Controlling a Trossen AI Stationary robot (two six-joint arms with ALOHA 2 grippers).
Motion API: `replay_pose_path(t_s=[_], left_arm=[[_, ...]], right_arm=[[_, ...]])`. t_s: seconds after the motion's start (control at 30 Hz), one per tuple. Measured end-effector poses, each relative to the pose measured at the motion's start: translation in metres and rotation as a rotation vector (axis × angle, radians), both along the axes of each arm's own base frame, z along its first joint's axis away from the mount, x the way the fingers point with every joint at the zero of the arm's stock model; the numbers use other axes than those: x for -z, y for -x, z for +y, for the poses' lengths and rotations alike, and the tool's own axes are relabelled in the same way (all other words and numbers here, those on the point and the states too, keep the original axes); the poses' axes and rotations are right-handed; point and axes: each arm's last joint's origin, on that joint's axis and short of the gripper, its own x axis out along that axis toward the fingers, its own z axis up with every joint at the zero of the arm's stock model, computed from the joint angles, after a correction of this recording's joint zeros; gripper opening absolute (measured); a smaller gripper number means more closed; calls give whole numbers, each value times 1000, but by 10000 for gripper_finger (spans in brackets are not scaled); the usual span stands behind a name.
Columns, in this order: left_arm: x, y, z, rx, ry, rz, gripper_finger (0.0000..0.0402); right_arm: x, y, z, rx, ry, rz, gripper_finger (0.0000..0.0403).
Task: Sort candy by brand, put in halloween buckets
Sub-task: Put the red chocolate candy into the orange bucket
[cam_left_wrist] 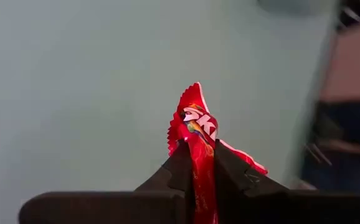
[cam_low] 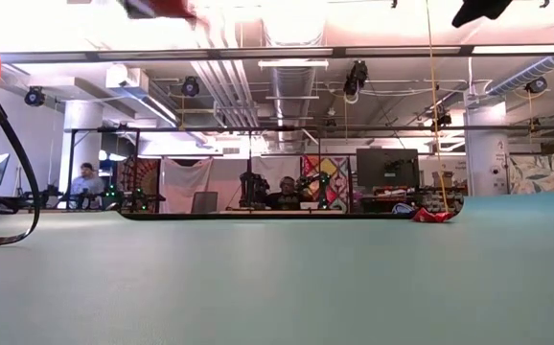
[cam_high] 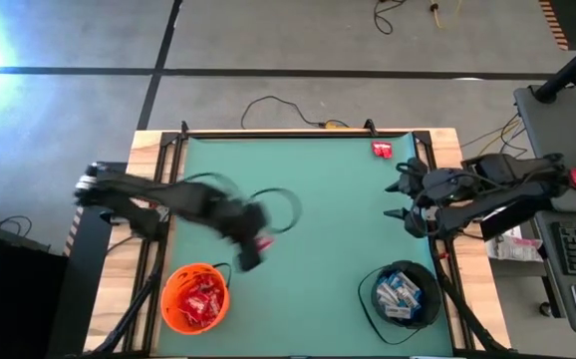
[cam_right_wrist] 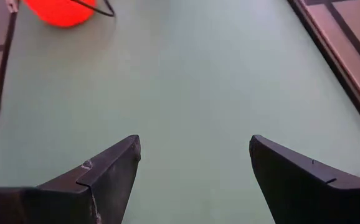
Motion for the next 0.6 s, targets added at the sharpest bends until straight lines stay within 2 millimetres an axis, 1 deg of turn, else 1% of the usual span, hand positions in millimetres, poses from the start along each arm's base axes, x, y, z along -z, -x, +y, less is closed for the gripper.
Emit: replay_pose_path(t_s=[0.03,0.1,0.17,0.23,0.27,0.33,0.43,0.5,0.6], left_arm=[[-10,18,-13,-7,50,43,16],[-19,50,-37,-29,109,132,15],[-19,72,-61,-46,143,197,15],[-17,90,-80,-56,159,245,15],[-14,97,-87,-58,162,264,15],[-2,105,-101,-69,145,314,15],[22,116,-116,-87,100,393,20],[31,124,-124,-74,88,410,28],[47,135,-135,-23,70,430,42]], right_arm=[[1,-3,2,-9,-1,-4,292],[5,-9,7,-26,-7,-12,292],[9,-15,11,-32,-22,-19,292],[16,-22,15,-25,-34,-8,292],[21,-25,16,5,-42,7,292],[34,-30,14,146,-70,37,292],[57,-38,5,380,-134,77,291],[71,-44,-6,556,-178,92,287],[88,-54,-29,816,-199,102,273]])
